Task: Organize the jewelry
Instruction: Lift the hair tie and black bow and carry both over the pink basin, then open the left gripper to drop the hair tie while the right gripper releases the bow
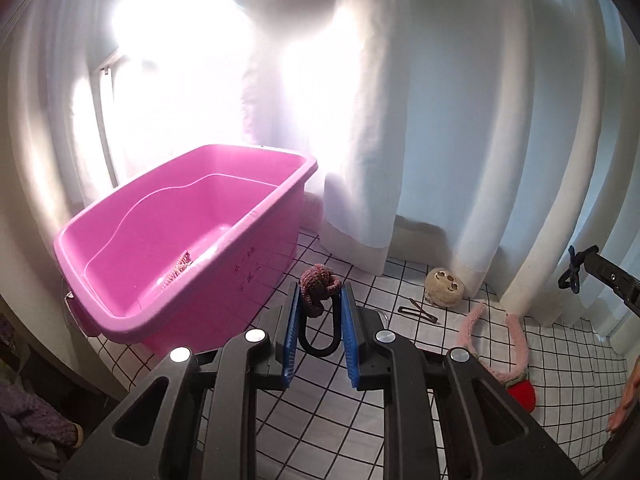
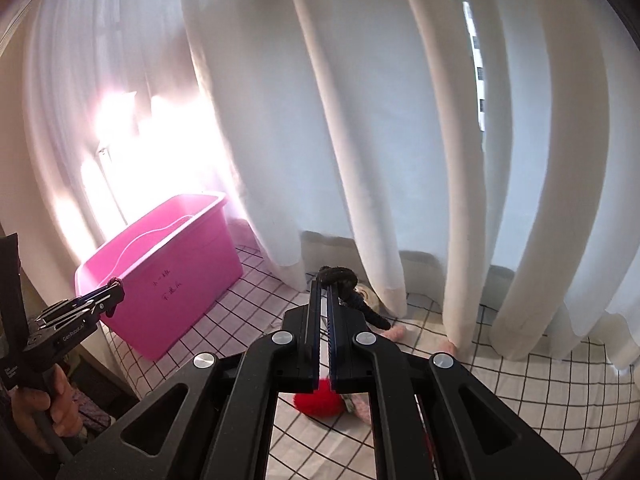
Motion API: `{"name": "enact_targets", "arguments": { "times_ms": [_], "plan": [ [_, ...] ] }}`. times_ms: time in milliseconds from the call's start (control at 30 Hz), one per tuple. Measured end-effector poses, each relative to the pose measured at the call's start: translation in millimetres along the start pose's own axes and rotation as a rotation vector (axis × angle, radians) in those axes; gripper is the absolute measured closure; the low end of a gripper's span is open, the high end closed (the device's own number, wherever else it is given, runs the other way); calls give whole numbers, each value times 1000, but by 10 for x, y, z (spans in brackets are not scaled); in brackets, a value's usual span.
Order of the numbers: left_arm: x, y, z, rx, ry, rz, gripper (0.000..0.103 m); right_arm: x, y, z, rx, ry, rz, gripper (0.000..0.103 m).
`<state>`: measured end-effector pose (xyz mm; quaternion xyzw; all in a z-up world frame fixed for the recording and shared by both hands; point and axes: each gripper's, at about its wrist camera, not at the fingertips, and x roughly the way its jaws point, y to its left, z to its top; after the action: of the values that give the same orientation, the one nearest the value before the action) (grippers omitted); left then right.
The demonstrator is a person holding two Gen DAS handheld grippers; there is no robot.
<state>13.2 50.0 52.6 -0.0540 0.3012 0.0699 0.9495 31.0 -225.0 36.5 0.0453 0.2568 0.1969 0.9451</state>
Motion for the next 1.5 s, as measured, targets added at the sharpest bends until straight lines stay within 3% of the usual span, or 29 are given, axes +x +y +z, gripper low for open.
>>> {"name": "enact_targets", "arguments": {
  "times_ms": [433,800,1100,1500],
  "plan": [
    [11,1120,736,-55,-56,21,84,717,1403,789,-67,-50,202,100],
    [385,1974,1014,-71,-17,56,84,1496,2368,1000,-111,8,299,100],
    [853,2265,921,-82,92,34,83,2144,2659,943,-114,133,302,100],
    [1259,2386,923,-86,220,29,83,2589,2788,933,-95,303,278,100]
  ]
}}
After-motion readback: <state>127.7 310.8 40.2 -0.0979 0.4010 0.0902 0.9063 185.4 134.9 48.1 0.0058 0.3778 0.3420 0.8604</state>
